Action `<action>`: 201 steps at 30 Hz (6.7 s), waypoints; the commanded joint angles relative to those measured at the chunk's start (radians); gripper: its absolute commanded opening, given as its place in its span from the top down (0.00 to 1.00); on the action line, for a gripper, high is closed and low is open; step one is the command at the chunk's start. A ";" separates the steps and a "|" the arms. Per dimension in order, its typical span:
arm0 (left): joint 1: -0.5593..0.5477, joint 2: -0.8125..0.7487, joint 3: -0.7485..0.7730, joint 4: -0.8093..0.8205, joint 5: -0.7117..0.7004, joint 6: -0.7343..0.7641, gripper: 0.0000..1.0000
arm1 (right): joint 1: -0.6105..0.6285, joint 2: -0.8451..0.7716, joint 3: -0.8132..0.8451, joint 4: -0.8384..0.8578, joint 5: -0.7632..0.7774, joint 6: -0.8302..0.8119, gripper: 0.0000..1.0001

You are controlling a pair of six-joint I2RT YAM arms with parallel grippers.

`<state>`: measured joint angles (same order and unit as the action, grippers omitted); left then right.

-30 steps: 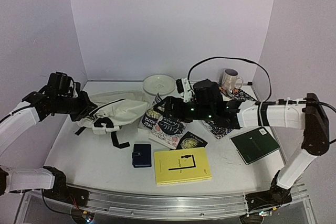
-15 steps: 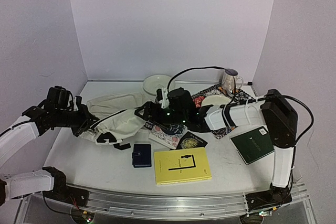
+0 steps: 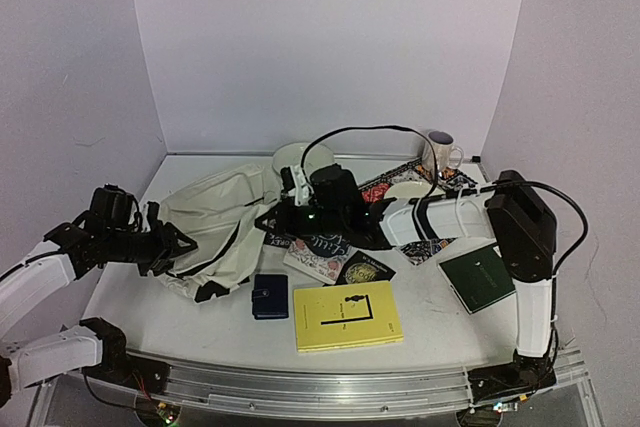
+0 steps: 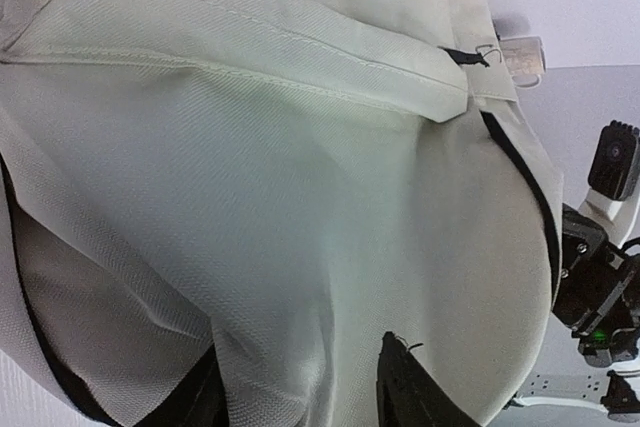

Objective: Pack the student bag
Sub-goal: Pass from the left arm to the right, then place the student bag at the center of the board, then hold the student bag at the center of the board, then pick up the lower front pocket of the student bag, then unzip the lower front pocket of the student bag, then set down the student bag at the center of the board, then move the student bag to the center of the board.

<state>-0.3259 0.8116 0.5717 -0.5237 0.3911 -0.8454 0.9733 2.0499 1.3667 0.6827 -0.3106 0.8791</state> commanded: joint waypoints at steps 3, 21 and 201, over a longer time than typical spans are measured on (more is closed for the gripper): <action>-0.004 -0.010 0.115 0.015 -0.032 0.115 0.41 | 0.007 -0.112 0.070 0.058 -0.126 -0.131 1.00; -0.004 0.206 0.350 -0.032 0.038 0.325 0.33 | -0.035 -0.302 -0.302 -0.039 -0.101 -0.326 1.00; -0.260 0.506 0.262 0.116 -0.442 0.359 0.28 | 0.003 0.018 0.049 -0.482 -0.045 -0.917 0.38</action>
<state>-0.5362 1.2541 0.7718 -0.3618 -0.0245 -0.5341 0.9603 2.1176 1.4673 0.2433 -0.3634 0.0350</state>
